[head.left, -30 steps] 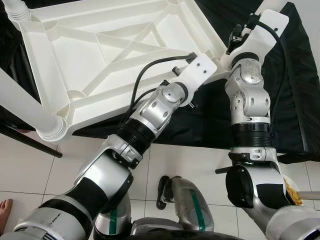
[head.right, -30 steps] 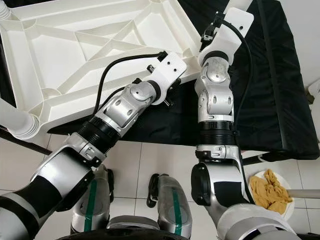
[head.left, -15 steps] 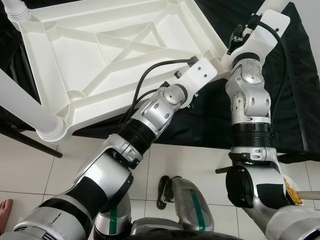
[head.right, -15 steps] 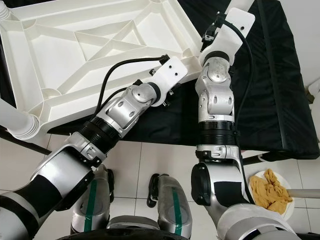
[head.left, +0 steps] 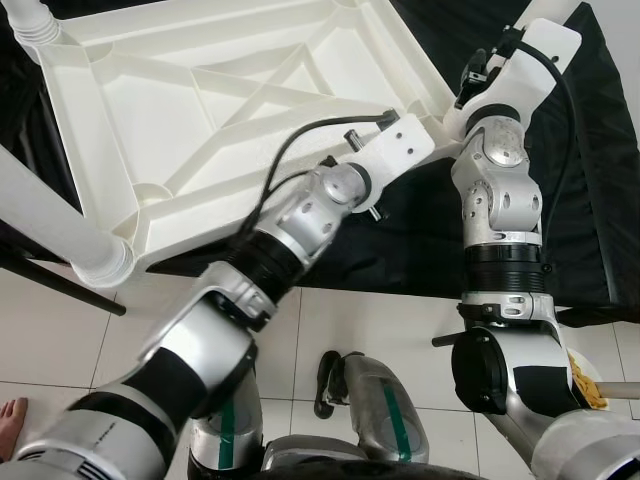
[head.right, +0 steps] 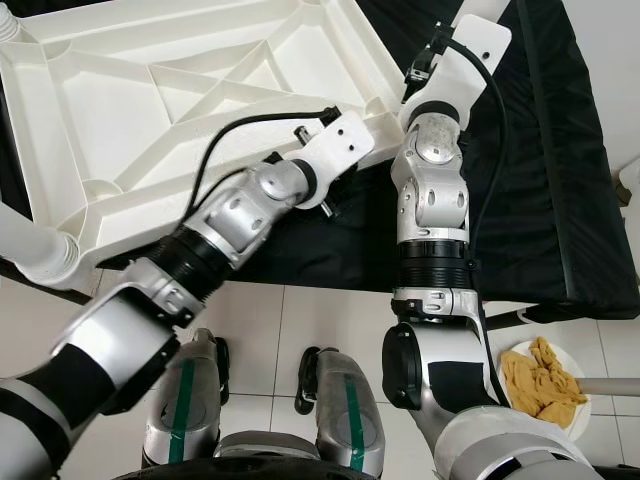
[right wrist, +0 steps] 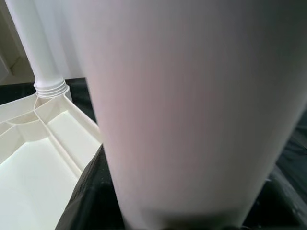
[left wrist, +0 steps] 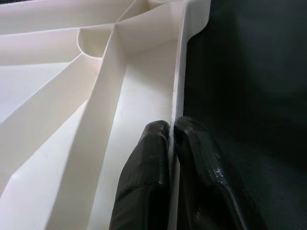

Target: Building children table

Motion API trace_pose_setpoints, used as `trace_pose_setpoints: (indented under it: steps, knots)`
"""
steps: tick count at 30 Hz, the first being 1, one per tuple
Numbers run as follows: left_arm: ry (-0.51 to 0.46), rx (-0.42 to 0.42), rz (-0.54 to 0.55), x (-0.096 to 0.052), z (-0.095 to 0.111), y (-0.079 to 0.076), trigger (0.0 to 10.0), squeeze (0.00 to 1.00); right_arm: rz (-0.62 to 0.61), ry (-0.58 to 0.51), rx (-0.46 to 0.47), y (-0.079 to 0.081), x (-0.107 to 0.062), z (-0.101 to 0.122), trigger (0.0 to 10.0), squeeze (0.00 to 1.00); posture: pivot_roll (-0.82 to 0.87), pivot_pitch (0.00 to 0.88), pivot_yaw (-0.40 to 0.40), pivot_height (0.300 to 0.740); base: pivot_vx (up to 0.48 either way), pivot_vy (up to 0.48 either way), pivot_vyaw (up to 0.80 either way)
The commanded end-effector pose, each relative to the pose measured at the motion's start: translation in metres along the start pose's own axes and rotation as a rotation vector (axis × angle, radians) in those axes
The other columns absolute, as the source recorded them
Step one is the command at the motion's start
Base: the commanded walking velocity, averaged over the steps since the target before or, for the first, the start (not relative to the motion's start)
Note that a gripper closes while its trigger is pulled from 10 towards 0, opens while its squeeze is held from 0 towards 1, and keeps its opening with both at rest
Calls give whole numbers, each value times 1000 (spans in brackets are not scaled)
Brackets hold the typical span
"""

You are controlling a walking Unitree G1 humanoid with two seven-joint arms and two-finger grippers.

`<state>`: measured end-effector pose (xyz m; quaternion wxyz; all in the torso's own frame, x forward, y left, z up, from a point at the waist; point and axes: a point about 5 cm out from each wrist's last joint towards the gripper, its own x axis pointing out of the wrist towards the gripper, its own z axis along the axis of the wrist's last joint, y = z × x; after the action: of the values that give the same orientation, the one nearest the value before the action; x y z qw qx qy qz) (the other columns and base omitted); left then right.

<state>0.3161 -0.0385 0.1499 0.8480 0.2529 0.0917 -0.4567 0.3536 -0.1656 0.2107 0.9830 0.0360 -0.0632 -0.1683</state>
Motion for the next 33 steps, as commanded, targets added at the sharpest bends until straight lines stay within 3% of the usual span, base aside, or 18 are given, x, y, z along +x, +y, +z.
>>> trace_pose_setpoints:
  steps: [1, 2, 5, 12, 21, 24, 29, 32, 33]
  knots:
    - [20, 9, -64, 2, -3, -11, 6431, 0, -9, -15, 11, 0, 2, 4, 10000, 0, 136, 71, -74, 740, 0, 0, 0]
    - [34, 36, -81, 1, -5, -12, 10000, 0, -10, -16, 11, -1, 2, 4, 10000, 0, 137, 70, -73, 740, 0, 0, 0]
    - [58, 88, -118, -2, -11, -13, 10000, 0, -13, -19, 10, -1, 3, 5, 10000, 0, 138, 70, -72, 740, 0, 0, 0]
    - [76, 119, -132, -6, -15, -11, 10000, 0, -15, -21, 11, -2, 3, 5, 10000, 0, 134, 65, -69, 740, 0, 0, 0]
    - [119, 145, -112, -37, -40, 2, 10000, 0, -21, -24, 7, -4, 4, 6, 10000, 0, 135, 64, -76, 740, 0, 0, 0]
    - [120, 146, -112, -40, -41, 3, 10000, 0, -20, -23, 7, -4, 4, 6, 10000, 0, 135, 64, -76, 740, 0, 0, 0]
    - [124, 144, -114, -64, -49, 9, 10000, 0, -2, -21, 5, 0, 4, 5, 10000, 0, 146, 61, -88, 740, 0, 0, 0]
    - [124, 144, -114, -64, -49, 9, 10000, 0, -2, -21, 5, 0, 4, 5, 10000, 0, 146, 61, -88, 740, 0, 0, 0]
    - [131, 154, -111, -70, -52, 11, 10000, 0, 4, -20, 5, 1, 4, 5, 10000, 0, 148, 60, -91, 740, 0, 0, 0]
